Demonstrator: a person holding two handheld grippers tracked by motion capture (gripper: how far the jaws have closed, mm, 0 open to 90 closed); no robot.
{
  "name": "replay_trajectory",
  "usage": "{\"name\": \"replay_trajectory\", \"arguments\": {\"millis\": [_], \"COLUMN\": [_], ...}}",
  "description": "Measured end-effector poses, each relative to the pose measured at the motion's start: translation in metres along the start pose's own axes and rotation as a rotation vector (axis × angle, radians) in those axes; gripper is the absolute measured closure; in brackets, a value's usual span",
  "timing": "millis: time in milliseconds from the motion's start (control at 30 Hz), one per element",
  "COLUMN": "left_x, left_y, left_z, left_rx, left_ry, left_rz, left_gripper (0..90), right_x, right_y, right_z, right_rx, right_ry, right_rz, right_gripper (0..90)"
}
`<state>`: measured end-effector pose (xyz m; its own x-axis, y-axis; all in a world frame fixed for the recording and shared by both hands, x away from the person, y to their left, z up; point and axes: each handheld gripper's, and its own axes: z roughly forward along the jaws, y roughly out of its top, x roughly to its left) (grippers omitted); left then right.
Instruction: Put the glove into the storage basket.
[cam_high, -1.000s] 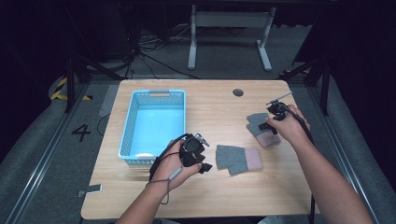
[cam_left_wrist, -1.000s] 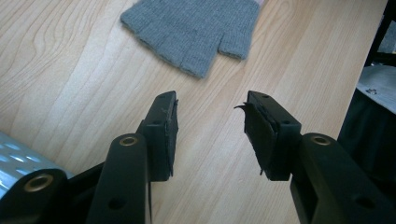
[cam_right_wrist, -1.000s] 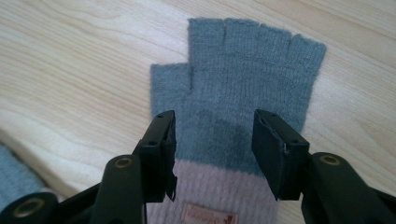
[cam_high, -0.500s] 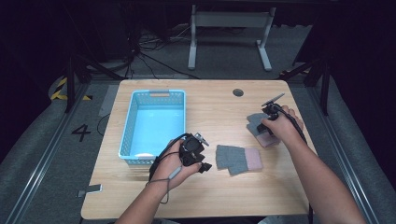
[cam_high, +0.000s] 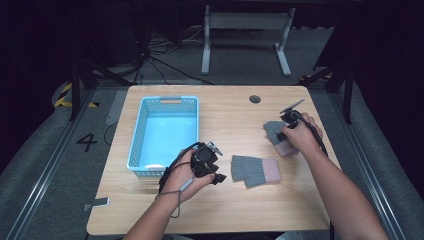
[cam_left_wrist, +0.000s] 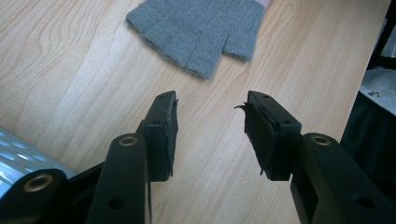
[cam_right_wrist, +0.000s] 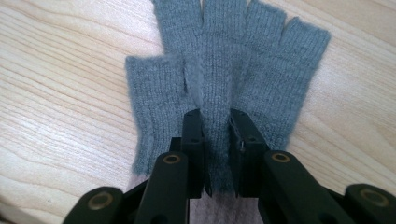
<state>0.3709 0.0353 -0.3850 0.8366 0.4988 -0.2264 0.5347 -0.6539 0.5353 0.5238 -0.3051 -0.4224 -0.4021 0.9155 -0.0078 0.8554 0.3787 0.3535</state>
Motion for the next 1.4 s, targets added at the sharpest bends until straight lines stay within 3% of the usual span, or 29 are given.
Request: {"name": "replay_trajectory", "arguments": {"millis": [333, 667, 867, 1133, 1400], "left_x": [0.001, 0.0, 0.0, -0.001, 0.0], "left_y": [0.001, 0.003, 0.003, 0.003, 0.003], "left_z": [-0.001, 0.0, -0.002, -0.004, -0.006], "left_rx": [-0.003, -0.004, -0.01, -0.01, -0.024], "left_ry": [-0.003, -0.006, -0.005, -0.002, -0.002], "left_rz": [-0.001, 0.005, 0.006, 0.007, 0.003], "left_gripper": [55.1, 55.2, 55.2, 55.2, 56.3], "right_x": [-0.002, 0.001, 0.008, 0.017, 0.033], "right_y": [-0.004, -0.009, -0.012, -0.016, -0.032], "right_z": [-0.018, -0.052, -0.075, -0.09, -0.108], "right_rx": [-0.049, -0.127, -0.172, -0.19, -0.23], "right_ry": [0.036, 0.053, 0.064, 0.082, 0.157], "right_rz": [0.004, -0.027, -0.07, -0.107, -0.192], "right_gripper": [79.3, 79.0, 78.8, 78.6, 78.1]}}
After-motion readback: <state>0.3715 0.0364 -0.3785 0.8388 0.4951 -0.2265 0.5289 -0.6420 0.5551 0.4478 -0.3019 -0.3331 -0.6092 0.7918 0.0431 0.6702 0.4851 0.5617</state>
